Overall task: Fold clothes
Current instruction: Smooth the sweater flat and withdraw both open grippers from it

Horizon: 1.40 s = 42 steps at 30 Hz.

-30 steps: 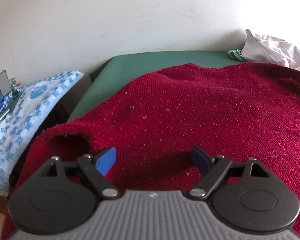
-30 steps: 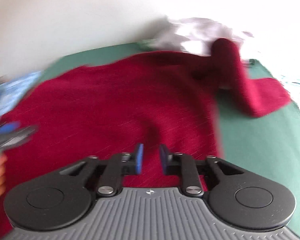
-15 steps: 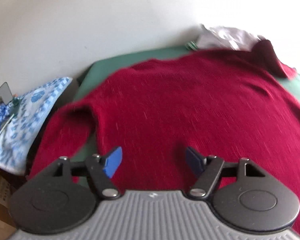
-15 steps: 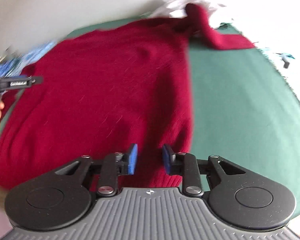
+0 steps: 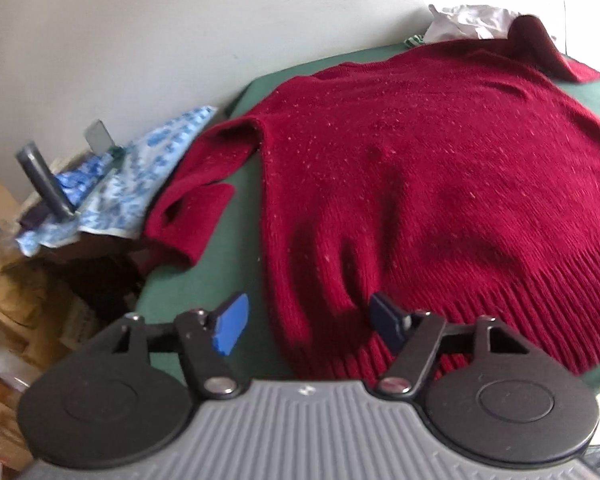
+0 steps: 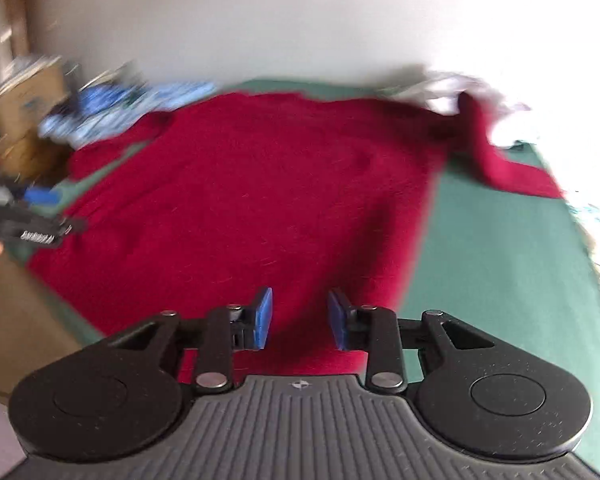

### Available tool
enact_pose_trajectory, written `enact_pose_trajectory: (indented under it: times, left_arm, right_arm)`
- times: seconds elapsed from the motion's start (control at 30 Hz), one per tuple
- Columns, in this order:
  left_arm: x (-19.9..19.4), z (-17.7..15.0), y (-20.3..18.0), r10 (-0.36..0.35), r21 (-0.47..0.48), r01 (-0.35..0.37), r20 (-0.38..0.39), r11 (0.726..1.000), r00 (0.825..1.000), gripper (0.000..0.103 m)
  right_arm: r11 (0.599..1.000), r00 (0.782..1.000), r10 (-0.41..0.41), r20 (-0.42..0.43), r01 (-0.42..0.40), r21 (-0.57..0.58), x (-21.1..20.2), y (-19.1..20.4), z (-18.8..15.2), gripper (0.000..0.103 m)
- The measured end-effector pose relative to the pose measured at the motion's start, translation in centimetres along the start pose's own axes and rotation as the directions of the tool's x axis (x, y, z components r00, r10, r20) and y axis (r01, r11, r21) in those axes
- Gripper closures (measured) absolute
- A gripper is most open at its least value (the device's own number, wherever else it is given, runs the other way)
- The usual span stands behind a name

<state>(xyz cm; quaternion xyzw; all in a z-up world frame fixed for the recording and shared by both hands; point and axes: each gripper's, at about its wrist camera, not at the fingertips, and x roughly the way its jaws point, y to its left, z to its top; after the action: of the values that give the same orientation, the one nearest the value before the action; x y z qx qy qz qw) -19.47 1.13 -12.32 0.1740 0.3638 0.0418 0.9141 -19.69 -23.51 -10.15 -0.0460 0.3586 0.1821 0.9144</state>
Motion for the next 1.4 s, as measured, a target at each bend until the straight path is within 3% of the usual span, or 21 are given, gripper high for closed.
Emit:
enact_pose_trajectory:
  times: [0.07,0.1,0.23,0.37,0.47,0.53,0.6,0.63,0.7,0.73,0.77,0.83,0.97,1.13,1.23,1.3,1.33,1.4]
  left_arm:
    - [-0.6,-1.1,-1.1,0.081,0.058,-0.082,0.023,0.995,0.996,0.032]
    - [-0.9,-1.4,-1.0,0.097,0.054,-0.098,0.018,0.994,0.995,0.032]
    - [-1.9,-1.6,1.0,0.061,-0.055,-0.063,-0.043,0.997,0.997,0.032]
    - [-2.5,-1.6,2.8,-0.054,-0.194,0.044,-0.046,0.98,0.997,0.029]
    - [-1.7,-1.6,2.3,-0.131,-0.218,0.113,-0.069,0.969,0.989,0.026]
    - [-1.3,-1.5,1.2,-0.103,-0.198,0.088,-0.07,0.976,0.992,0.024]
    - [-1.0,-1.1,0.7,-0.105,-0.197,0.089,-0.071,0.976,0.992,0.035]
    - [-0.9,-0.9,0.8,-0.125,-0.211,0.107,-0.074,0.972,0.989,0.045]
    - [-0.8,-0.7,1.0,-0.152,-0.236,0.13,-0.077,0.963,0.985,0.056]
    - [-0.9,-0.7,0.9,-0.149,-0.235,0.127,-0.079,0.964,0.986,0.069]
    - [-1.2,-0.6,0.7,-0.136,-0.222,0.113,-0.091,0.968,0.986,0.084]
    - [-2.2,-0.4,0.4,-0.108,-0.188,0.085,-0.114,0.978,0.988,0.099]
    - [-4.3,-0.5,0.0,-0.101,-0.152,0.084,-0.112,0.985,0.989,0.1]
    - [-3.2,-1.5,-0.3,-0.084,-0.15,0.06,-0.16,0.987,0.984,0.103]
    - [-4.2,-0.9,0.5,-0.091,-0.165,0.068,-0.133,0.984,0.987,0.103]
    - [-4.8,-0.4,1.2,-0.107,-0.185,0.087,-0.103,0.979,0.989,0.094]
    - [-4.6,-0.3,1.5,-0.122,-0.199,0.1,-0.099,0.975,0.988,0.081]
    - [-4.2,-0.2,1.9,-0.146,-0.227,0.121,-0.098,0.966,0.984,0.045]
  right_arm:
    - [1.0,0.997,0.028,-0.07,-0.027,0.01,1.7,0.1,-0.9,0.085]
    - [1.0,0.998,0.024,-0.058,-0.023,0.014,1.4,-0.4,-1.6,0.087]
    - [1.0,0.998,-0.005,-0.069,0.004,-0.014,-0.9,-2.6,-3.1,0.089]
    - [0.993,0.999,0.011,-0.04,-0.006,0.115,-3.6,-4.8,-3.0,0.068]
    - [0.985,0.998,0.049,-0.046,-0.04,0.168,-3.0,-5.4,-3.0,0.062]
    - [0.969,0.994,0.097,-0.057,-0.082,0.231,-2.2,-5.8,-3.4,0.062]
    - [0.948,0.988,0.14,-0.06,-0.116,0.296,-1.4,-6.2,-3.7,0.067]
    - [0.941,0.989,0.144,-0.039,-0.124,0.314,-1.3,-6.3,-3.9,0.073]
    - [0.942,0.989,0.142,-0.034,-0.125,0.313,-1.0,-6.4,-3.9,0.092]
    - [0.943,0.989,0.144,-0.041,-0.125,0.307,-1.0,-6.5,-3.9,0.1]
    - [0.94,0.986,0.155,-0.053,-0.131,0.315,-1.2,-6.8,-3.8,0.101]
    - [0.945,0.988,0.142,-0.068,-0.114,0.307,-2.4,-7.2,-3.5,0.101]
    - [0.964,0.994,0.082,-0.077,-0.06,0.258,-5.9,-7.9,-3.6,0.102]
    - [0.972,0.987,0.071,-0.144,-0.037,0.231,-5.8,-7.8,-4.9,0.102]
    - [0.977,0.986,0.066,-0.156,-0.033,0.208,-6.0,-7.5,-5.1,0.102]
    - [0.982,0.987,0.049,-0.154,-0.019,0.189,-6.3,-7.6,-4.8,0.102]
    - [0.982,0.987,0.039,-0.156,-0.009,0.19,-6.4,-7.9,-4.7,0.102]
    - [0.976,0.989,0.032,-0.141,0.0,0.22,-6.4,-8.6,-4.3,0.092]
